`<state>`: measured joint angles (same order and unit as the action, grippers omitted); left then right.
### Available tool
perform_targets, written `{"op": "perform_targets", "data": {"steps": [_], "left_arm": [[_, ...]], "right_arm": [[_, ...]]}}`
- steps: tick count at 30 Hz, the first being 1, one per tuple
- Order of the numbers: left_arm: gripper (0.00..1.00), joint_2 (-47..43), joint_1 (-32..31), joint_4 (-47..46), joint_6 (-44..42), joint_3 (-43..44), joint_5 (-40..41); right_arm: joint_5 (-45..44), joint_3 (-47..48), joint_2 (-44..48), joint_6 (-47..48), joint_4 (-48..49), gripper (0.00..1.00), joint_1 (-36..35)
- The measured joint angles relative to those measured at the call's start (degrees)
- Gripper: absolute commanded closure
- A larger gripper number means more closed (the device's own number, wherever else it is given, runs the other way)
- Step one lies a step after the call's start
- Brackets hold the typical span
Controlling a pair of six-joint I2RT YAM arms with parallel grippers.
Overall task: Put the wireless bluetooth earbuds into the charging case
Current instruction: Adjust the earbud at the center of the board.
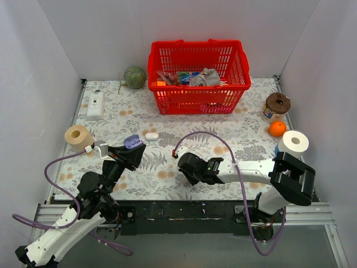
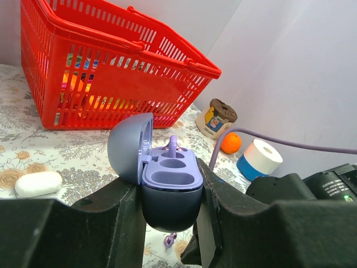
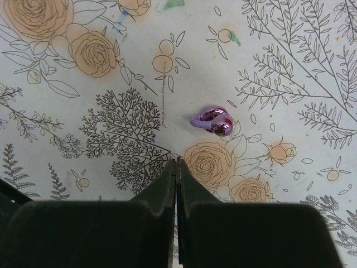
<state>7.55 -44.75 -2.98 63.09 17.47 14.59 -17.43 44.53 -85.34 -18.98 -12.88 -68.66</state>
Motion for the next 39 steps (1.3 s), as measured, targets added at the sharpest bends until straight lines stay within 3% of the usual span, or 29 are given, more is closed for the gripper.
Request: {"op": "perform_targets", "data": {"steps": [21, 36, 38, 39], "left_arm": [[1.0, 0.13, 0.02, 0.0, -0.07, 0.0, 0.02], [1.0, 0.13, 0.02, 0.0, -0.07, -0.02, 0.07], [1.0, 0.13, 0.02, 0.0, -0.07, -0.02, 0.07], [1.0, 0.13, 0.0, 0.0, -0.07, -0.02, 0.07]], "right_arm": [[-4.0, 7.28, -8.79, 1.16, -0.72, 0.99, 0.83], [-3.17, 7.67, -4.59, 4.74, -0.59, 0.99, 1.81], [-2.69, 6.6, -1.49, 5.46, -0.55, 0.92, 1.81], [-2.4, 6.4, -0.07, 5.79, -0.57, 0.82, 1.81]]}}
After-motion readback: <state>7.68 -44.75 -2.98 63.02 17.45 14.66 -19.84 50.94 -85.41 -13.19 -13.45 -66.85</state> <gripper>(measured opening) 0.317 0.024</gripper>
